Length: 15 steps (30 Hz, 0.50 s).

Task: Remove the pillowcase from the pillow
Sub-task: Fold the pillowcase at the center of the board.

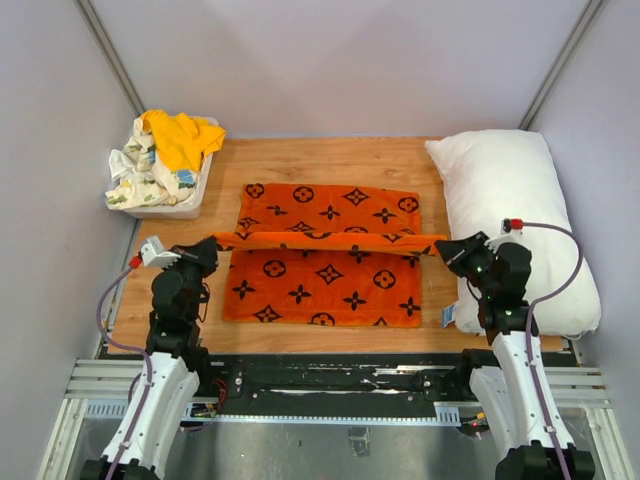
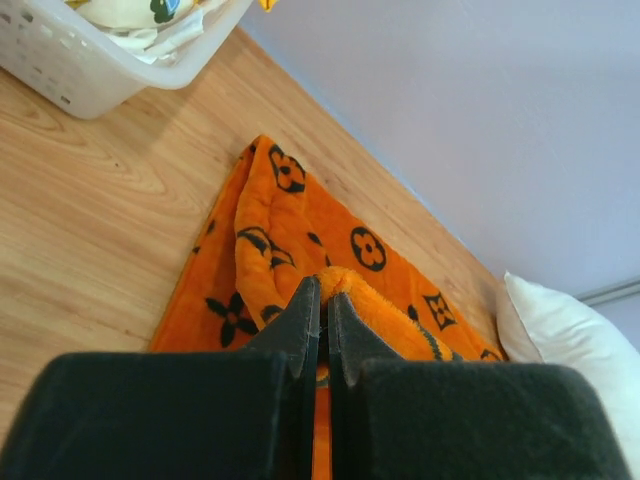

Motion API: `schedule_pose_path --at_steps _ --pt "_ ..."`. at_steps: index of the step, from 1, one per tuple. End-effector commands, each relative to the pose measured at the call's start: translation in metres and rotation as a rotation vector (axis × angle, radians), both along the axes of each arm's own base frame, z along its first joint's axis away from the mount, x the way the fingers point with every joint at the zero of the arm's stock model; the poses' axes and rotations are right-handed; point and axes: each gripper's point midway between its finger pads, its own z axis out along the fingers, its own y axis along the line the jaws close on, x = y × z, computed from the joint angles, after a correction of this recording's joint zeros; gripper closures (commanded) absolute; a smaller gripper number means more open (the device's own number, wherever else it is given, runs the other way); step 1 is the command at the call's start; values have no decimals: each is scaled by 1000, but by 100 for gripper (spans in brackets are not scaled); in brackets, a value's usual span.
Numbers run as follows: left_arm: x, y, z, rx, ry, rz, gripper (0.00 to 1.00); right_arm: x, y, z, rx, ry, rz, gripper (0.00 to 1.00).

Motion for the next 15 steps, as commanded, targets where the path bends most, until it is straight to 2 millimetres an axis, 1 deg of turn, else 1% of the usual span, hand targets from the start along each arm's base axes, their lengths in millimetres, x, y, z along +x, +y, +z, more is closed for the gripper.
schedule_pose_path --at_steps 1,4,6,8,11,12,13,15 --pt "-12 41 -2 12 106 217 100 -4 -22 3 -122 42 -68 99" --pt "-16 43 -26 6 191 232 100 -9 -19 -14 -97 85 -57 99" --pt "-21 47 -37 2 243 259 100 -14 -19 -23 -103 109 -56 99" --pt "-23 49 -44 -3 263 275 100 -18 -21 -35 -117 135 -59 99" --pt "-20 47 -53 -7 291 268 100 -21 -24 -51 -131 170 -73 99" --pt "-18 46 -53 -4 302 263 100 -20 -24 -51 -131 170 -72 99" --pt "-16 46 -49 3 309 258 100 -18 -24 -46 -132 163 -66 99" --pt "-9 44 -31 31 309 243 100 -9 -23 -24 -155 116 -48 99"
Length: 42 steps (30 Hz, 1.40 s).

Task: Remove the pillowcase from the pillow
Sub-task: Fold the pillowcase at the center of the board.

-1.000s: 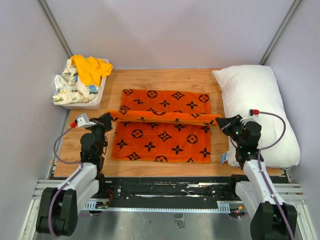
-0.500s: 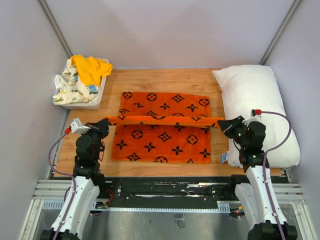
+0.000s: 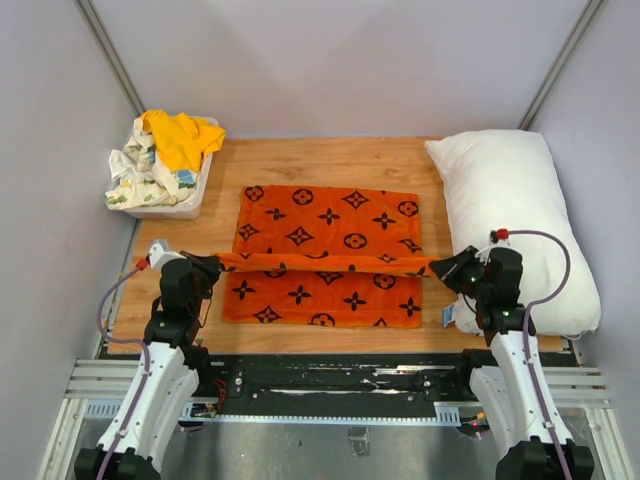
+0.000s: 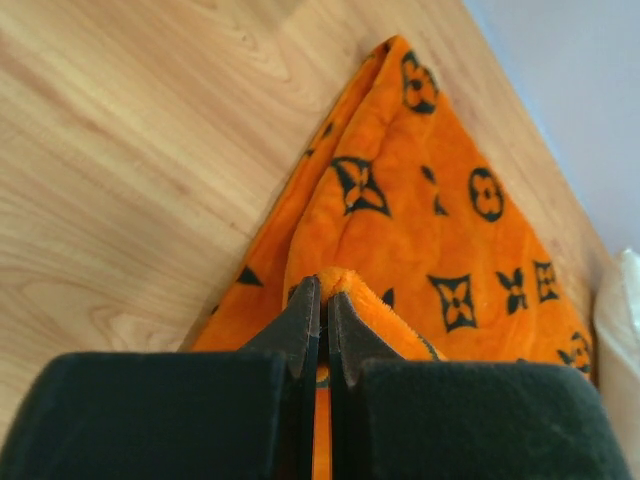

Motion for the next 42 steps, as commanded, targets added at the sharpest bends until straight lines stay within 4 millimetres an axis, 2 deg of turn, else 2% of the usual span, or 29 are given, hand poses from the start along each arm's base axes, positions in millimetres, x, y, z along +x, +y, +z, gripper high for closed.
schedule_pose_path --at_steps 1,5,6,8,11,14,17,18,21,26,28,29,30,31,32,33,34,36,40,42 --pt "10 36 40 113 -13 155 100 20 -30 33 -151 -81 -87 99" --pt "19 35 100 166 -80 128 100 28 -33 92 -216 -174 -62 99" --pt "18 34 108 171 -86 120 100 27 -31 100 -223 -182 -49 99" --pt "15 33 112 174 -84 115 100 21 -28 107 -224 -181 -26 99" --pt "8 33 95 165 -52 113 100 7 -27 90 -229 -141 -17 99" --pt "-1 32 60 131 14 118 100 -10 -27 53 -232 -66 -12 99" --pt "-14 37 33 115 67 154 100 -30 -26 18 -232 13 -1 99" --pt "-18 40 26 112 80 177 100 -36 -26 6 -233 37 -5 99" --pt "-21 43 26 82 75 216 100 -48 -28 -20 -228 76 -21 99" --pt "-28 42 -12 -11 215 281 100 -54 -25 -39 -189 108 -37 98" --pt "-32 42 -29 -41 284 312 100 -53 -25 -43 -185 120 -37 92" --pt "-37 43 -37 -49 327 333 100 -53 -25 -43 -187 124 -34 84" --pt "-39 43 -42 -59 354 348 96 -53 -25 -42 -193 123 -31 67" --pt "-40 43 -46 -67 374 359 84 -51 -26 -38 -201 116 -26 49" --pt "-41 44 -47 -73 387 371 66 -51 -27 -35 -210 110 -26 35" --pt "-41 45 -44 -75 380 379 49 -50 -29 -30 -223 100 -35 25" --pt "-38 47 -37 -69 356 383 30 -48 -32 -24 -234 86 -46 18" --pt "-31 52 -11 -43 263 384 3 -44 -37 -10 -252 47 -73 9" --pt "-12 42 63 84 11 215 1 -30 -40 19 -257 -63 -100 7" --pt "-2 17 94 178 -120 16 1 -19 -33 31 -249 -111 -67 7"
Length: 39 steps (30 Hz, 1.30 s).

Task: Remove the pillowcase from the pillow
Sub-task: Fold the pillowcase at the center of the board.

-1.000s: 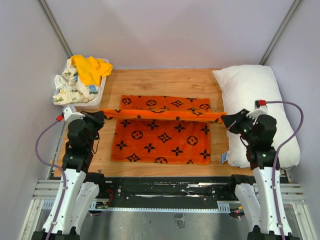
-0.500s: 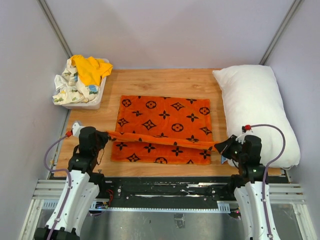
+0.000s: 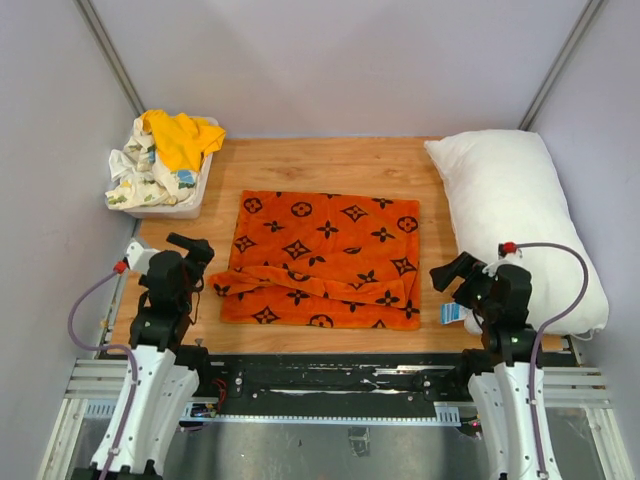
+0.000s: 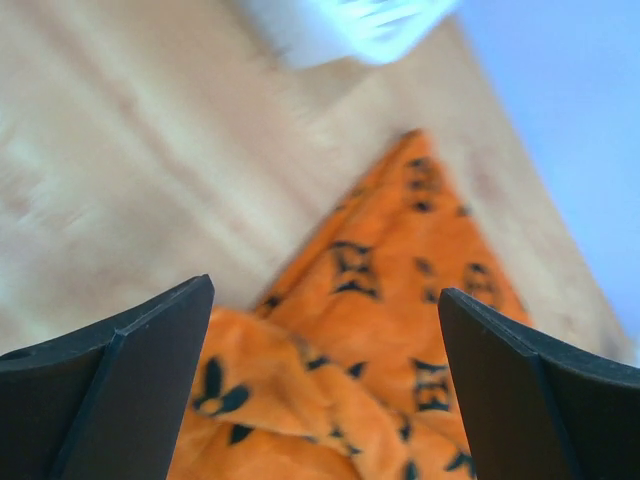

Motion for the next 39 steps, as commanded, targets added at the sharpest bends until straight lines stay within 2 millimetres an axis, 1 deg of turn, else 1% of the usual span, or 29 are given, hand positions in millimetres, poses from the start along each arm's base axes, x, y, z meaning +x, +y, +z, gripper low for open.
schedule_pose_path --at_steps 1,2,3,4,6,7,9,10,12,13,14,15,18,21,24,26,27,30,33,35,37,39 --pt "27 -40 94 225 -331 -374 1 26 -4 37 -45 -123 8 7" --pt "31 -55 95 229 -348 -462 1 29 2 37 -51 -104 42 8" --pt "35 -66 86 212 -307 -528 1 32 8 36 -74 -77 84 10" --pt "39 -76 73 192 -245 -592 1 34 21 40 -112 -60 149 11" --pt "47 -96 40 187 -79 -702 1 36 44 36 -249 -13 258 11" --pt "51 -107 31 192 -30 -746 1 39 55 36 -332 -5 298 9" --pt "62 -132 27 197 -3 -822 1 45 76 36 -458 9 361 6" --pt "70 -138 24 222 29 -808 1 50 87 32 -489 30 385 4" --pt "85 -151 27 258 30 -801 1 62 106 20 -485 76 424 3" --pt "92 -156 25 256 26 -806 1 71 113 12 -485 86 432 3" --pt "100 -160 20 255 27 -807 1 81 118 4 -485 96 435 3" --pt "109 -163 16 257 22 -807 1 92 125 -12 -487 126 446 3" --pt "133 -173 -7 271 62 -826 1 121 142 -37 -427 196 482 4" --pt "155 -178 -35 283 120 -842 1 147 150 -58 -368 231 492 5" --pt "167 -184 -64 235 169 -859 1 166 148 -79 -309 270 486 6" --pt "173 -188 -77 184 167 -857 1 174 147 -91 -280 285 482 6" --pt "178 -191 -80 168 155 -861 1 178 148 -95 -271 289 482 6" --pt "193 -192 -96 160 176 -855 1 188 147 -108 -255 314 477 6" --pt "211 -186 -115 154 212 -832 1 204 146 -112 -233 317 467 6" --pt "226 -176 -122 155 223 -797 1 219 147 -109 -216 304 462 6" --pt "242 -169 -122 144 224 -774 1 232 148 -113 -212 304 468 6" --pt "255 -165 -111 161 218 -768 1 249 147 -100 -213 269 469 6"
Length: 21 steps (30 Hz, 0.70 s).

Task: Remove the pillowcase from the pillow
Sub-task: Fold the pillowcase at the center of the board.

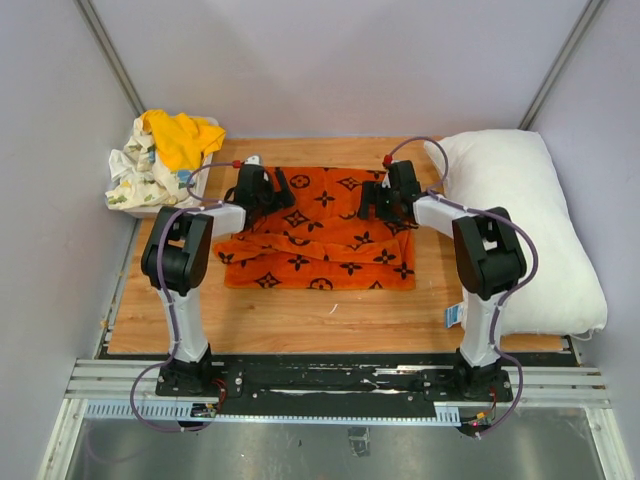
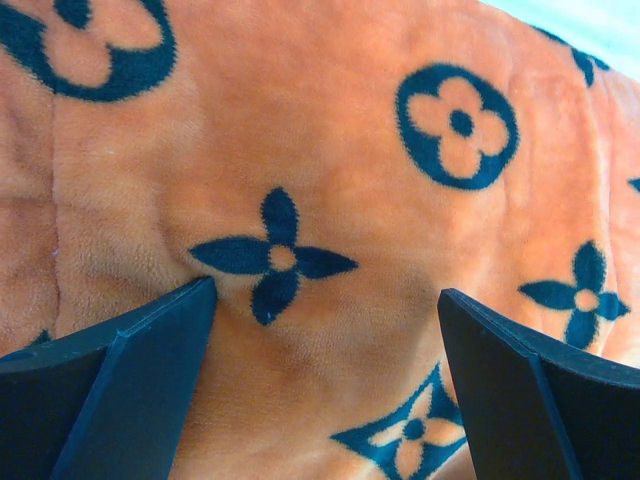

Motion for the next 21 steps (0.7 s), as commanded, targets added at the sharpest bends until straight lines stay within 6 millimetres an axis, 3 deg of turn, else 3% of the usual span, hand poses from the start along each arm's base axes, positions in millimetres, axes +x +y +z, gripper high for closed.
schedule_pose_path --at_steps 1,3,5,8,10,13,15,18,21 --pt "12 14 -7 31 55 15 1 16 -2 -3 27 27 23 6" --pt "14 13 20 70 1 -5 1 24 9 27 70 -49 101 4" --pt "7 16 45 167 -42 -1 1 16 29 71 135 -137 226 4" --pt "-15 8 69 296 -66 -26 1 -14 52 98 129 -206 349 6" --pt "-31 -1 73 329 -66 -58 1 -43 73 104 143 -231 469 9" --pt "-48 -6 68 311 -50 -86 1 -82 97 92 110 -242 664 19" --pt "-52 -10 67 281 -62 -97 1 -97 105 77 104 -196 743 28" --pt "-54 -14 59 264 -42 -117 1 -107 110 60 122 -136 802 39" --pt "-54 -14 57 269 -35 -117 1 -111 110 54 111 -130 817 43"
